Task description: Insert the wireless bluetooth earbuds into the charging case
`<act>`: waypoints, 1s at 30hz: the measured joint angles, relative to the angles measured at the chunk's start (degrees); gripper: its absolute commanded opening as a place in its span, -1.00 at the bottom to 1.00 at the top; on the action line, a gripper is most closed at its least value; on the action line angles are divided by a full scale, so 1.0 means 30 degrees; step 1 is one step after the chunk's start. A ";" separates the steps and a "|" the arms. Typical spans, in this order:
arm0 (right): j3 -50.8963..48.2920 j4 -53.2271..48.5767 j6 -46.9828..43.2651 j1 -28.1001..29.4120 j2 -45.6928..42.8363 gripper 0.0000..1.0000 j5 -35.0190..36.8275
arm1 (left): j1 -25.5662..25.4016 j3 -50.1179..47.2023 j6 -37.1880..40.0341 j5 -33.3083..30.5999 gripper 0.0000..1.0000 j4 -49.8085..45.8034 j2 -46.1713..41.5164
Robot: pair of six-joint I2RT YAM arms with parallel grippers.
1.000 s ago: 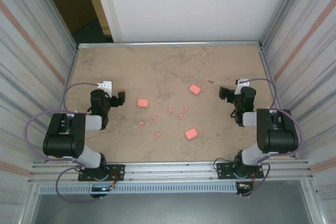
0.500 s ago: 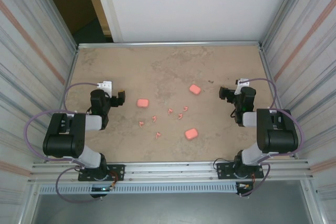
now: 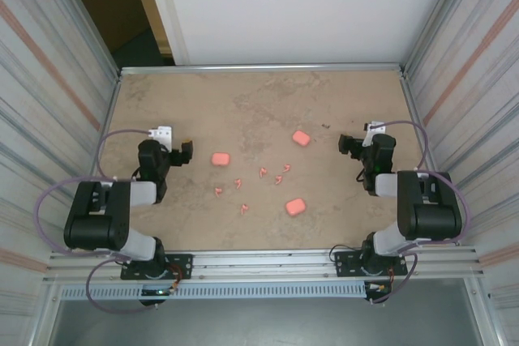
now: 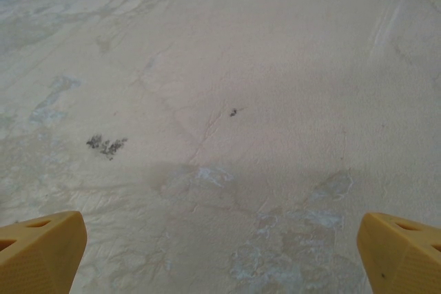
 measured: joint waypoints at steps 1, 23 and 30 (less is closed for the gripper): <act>0.0007 -0.0437 0.0000 0.0000 -0.0605 0.99 -0.0007 | 0.0000 -0.0102 -0.0007 -0.0117 0.97 -0.0270 -0.0801; 0.8204 -1.2582 -0.2674 0.6331 -0.3789 0.99 -0.4532 | 0.0000 0.1741 -0.8786 0.1115 0.97 -1.1766 -0.9231; 1.0280 -1.3937 -0.5333 0.9391 -0.0816 0.99 -0.6215 | 0.0000 0.1763 -1.0972 0.2776 0.97 -1.3988 -0.9901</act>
